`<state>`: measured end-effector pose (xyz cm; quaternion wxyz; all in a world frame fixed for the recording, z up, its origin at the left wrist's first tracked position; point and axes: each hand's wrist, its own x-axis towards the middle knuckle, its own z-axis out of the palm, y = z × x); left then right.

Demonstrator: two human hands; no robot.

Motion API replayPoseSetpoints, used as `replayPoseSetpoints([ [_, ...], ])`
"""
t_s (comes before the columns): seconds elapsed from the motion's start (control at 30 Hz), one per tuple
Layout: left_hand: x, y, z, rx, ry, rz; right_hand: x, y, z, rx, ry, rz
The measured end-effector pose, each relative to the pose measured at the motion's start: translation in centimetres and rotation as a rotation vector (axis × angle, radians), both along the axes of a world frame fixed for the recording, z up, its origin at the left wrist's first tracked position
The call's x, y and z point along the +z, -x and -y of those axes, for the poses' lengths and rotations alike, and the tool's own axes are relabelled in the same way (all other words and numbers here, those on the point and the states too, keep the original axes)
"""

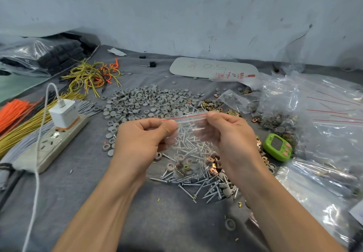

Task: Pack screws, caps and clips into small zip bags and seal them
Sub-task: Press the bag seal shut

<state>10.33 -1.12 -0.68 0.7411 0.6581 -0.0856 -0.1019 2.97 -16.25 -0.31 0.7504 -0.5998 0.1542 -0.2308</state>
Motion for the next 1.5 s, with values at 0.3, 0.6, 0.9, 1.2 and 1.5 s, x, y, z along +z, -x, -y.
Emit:
replayPoseSetpoints([
  [0.3, 0.2, 0.2, 0.2, 0.012, 0.001, 0.023, -0.3, -0.5, -0.3, -0.022, 0.06, 0.017],
  [0.6, 0.2, 0.4, -0.1, -0.052, -0.012, 0.023, -0.3, 0.0, 0.5, 0.054, 0.139, 0.012],
  [0.9, 0.5, 0.6, 0.3, -0.052, 0.012, 0.022, -0.3, -0.1, 0.7, 0.053, -0.054, -0.006],
  [1.2, 0.2, 0.6, 0.5, -0.062, -0.004, 0.056, -0.1, -0.2, 0.3, 0.036, -0.058, -0.011],
  [1.5, 0.4, 0.8, 0.5, -0.087, 0.042, 0.058, -0.2, 0.0, 0.2, 0.068, 0.023, 0.009],
])
